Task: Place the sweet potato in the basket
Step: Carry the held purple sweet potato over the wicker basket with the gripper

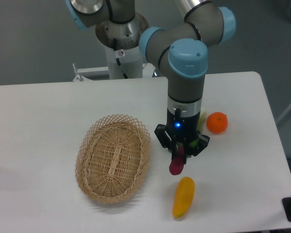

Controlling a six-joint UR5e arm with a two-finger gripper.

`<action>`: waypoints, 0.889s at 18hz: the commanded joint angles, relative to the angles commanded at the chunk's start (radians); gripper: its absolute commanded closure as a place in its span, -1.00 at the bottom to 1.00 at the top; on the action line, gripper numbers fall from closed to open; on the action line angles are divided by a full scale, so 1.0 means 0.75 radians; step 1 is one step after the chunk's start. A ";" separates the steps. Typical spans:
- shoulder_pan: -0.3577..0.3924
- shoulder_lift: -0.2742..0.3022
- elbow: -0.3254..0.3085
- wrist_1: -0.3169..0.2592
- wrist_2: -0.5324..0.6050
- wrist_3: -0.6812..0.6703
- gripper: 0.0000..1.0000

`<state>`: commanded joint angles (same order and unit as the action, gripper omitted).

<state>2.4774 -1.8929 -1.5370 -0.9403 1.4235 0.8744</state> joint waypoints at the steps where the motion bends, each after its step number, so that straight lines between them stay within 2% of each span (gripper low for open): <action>1: 0.000 0.000 -0.002 0.000 0.000 0.000 0.38; 11: -0.049 0.002 -0.010 -0.014 0.022 -0.035 0.38; 13: -0.086 0.018 -0.014 -0.024 0.035 -0.114 0.38; 16: -0.149 0.037 -0.027 -0.033 0.065 -0.345 0.38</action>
<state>2.3656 -1.8654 -1.5570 -0.9649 1.4726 0.6155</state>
